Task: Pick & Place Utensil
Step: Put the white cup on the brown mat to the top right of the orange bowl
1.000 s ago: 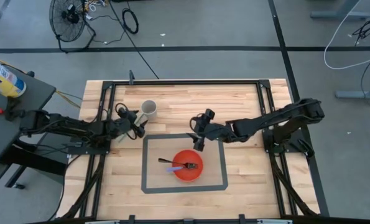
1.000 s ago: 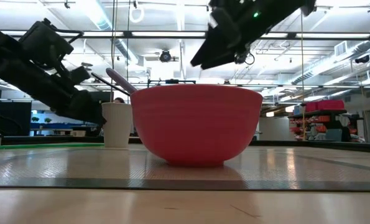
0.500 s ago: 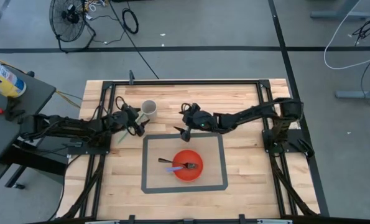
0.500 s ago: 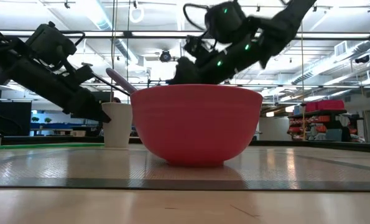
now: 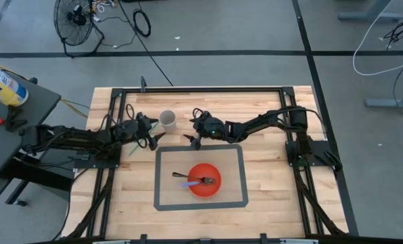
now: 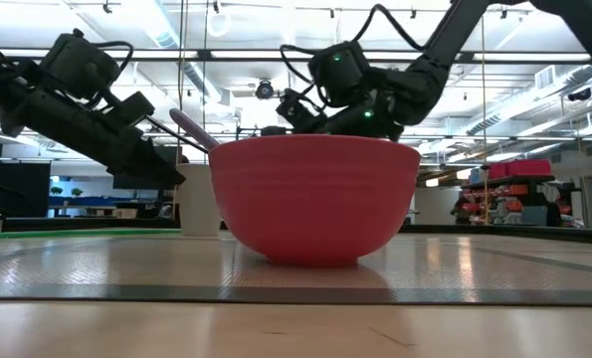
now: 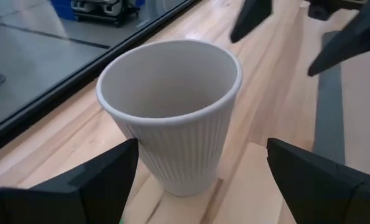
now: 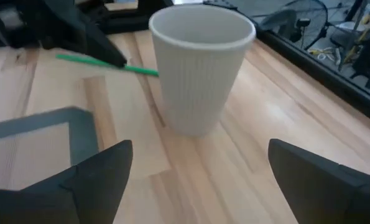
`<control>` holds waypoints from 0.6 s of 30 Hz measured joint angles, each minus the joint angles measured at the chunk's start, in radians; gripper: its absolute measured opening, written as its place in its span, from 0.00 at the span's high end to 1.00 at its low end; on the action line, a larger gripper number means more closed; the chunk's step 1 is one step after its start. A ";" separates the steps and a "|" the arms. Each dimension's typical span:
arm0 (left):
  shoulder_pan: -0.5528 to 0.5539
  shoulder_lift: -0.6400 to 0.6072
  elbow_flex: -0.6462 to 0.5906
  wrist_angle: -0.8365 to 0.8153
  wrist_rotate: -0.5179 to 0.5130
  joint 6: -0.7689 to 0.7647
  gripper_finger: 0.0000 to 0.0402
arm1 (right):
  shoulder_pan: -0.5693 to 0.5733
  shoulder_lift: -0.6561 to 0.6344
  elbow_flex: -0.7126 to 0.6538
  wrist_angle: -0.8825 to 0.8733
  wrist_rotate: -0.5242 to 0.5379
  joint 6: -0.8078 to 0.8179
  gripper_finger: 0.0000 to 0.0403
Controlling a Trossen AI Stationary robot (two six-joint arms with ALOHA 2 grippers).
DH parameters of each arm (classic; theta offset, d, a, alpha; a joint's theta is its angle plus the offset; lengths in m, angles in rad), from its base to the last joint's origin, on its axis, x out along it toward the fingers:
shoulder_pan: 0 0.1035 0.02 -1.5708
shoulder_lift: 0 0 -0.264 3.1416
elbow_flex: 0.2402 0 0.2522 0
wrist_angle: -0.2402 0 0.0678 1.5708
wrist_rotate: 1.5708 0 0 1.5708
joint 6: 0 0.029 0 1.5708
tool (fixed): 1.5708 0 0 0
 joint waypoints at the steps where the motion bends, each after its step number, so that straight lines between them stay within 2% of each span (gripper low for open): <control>1: 0.006 0.000 0.000 0.000 0.019 0.005 0.10 | -0.002 0.009 0.017 -0.001 0.000 -0.006 0.06; 11: 0.090 0.000 0.000 0.020 0.156 0.055 0.10 | -0.034 0.116 0.239 -0.129 -0.018 -0.071 0.06; 18: 0.092 0.000 0.000 0.021 0.165 0.055 0.10 | -0.054 0.177 0.334 -0.165 -0.047 -0.066 0.06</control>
